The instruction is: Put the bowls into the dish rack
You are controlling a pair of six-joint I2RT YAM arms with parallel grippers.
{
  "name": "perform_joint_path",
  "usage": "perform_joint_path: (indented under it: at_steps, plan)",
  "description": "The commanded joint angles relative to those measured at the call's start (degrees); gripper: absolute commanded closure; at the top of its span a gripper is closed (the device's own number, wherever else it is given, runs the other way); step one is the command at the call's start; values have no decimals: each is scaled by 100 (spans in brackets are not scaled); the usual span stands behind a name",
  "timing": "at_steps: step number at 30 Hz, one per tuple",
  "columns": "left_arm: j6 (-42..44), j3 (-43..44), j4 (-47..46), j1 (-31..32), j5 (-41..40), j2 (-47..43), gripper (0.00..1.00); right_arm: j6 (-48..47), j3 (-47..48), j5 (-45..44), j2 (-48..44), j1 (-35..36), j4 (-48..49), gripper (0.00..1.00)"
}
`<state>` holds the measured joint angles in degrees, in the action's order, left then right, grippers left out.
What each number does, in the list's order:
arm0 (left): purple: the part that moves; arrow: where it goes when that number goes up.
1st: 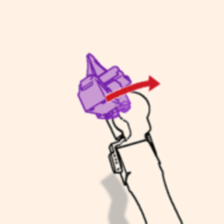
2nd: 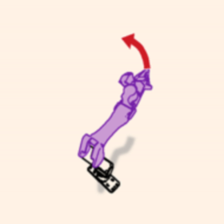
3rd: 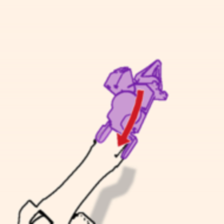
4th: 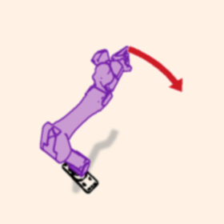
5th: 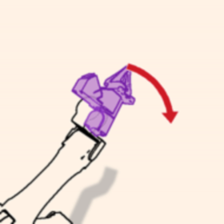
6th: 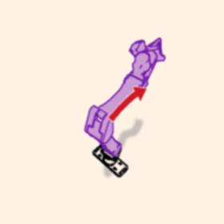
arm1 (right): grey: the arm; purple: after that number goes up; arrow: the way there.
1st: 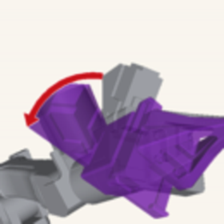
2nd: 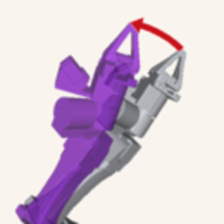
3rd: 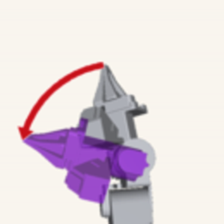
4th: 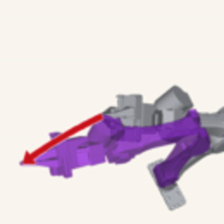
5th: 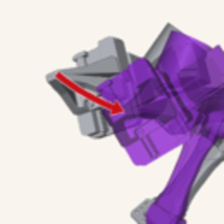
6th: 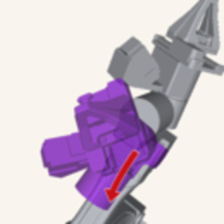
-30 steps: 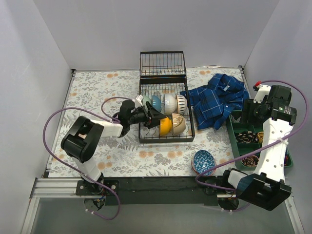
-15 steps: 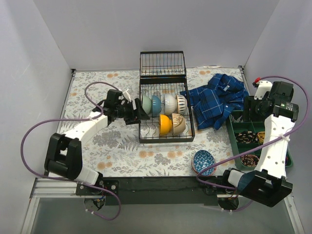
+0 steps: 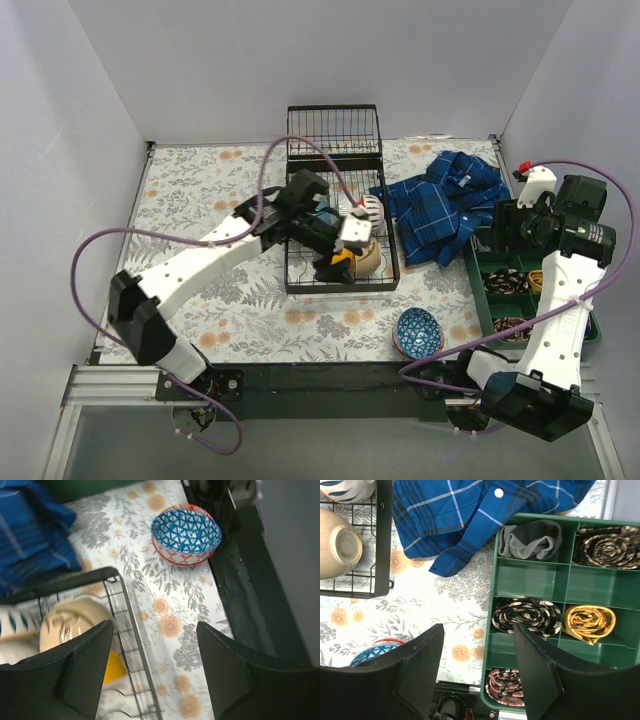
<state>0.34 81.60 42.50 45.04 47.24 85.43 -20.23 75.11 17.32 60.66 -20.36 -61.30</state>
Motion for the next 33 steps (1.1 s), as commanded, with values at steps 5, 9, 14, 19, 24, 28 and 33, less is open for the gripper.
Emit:
perform_joint_path:
  at_steps: [5, 9, 14, 19, 24, 28, 33]
  plan:
    - [2743, 1041, 1331, 1391, -391, 1467, 35, -104, 487, 210, 297, -100, -260, 33]
    - [3375, 1331, 1515, 1850, -664, 1828, 36, -157, 391, 149, 218, -100, -330, 33]
    - [3754, 1508, 1490, 2167, -725, 2048, 36, -139, 162, 140, -2, -109, -330, 33]
    - [3920, 1578, 1357, 2360, -726, 2197, 38, -130, 21, 87, -99, -117, -339, 33]
    - [4185, 1763, 1542, 2484, -760, 2557, 43, -113, 74, 96, -28, -135, -321, 32]
    - [4430, 1868, 1612, 2580, -910, 2838, 48, -104, 118, 79, 7, -161, -330, 32]
    - [4826, 2166, 1998, 2589, -1120, 3129, 55, -122, 109, 34, -2, -170, -339, 33]
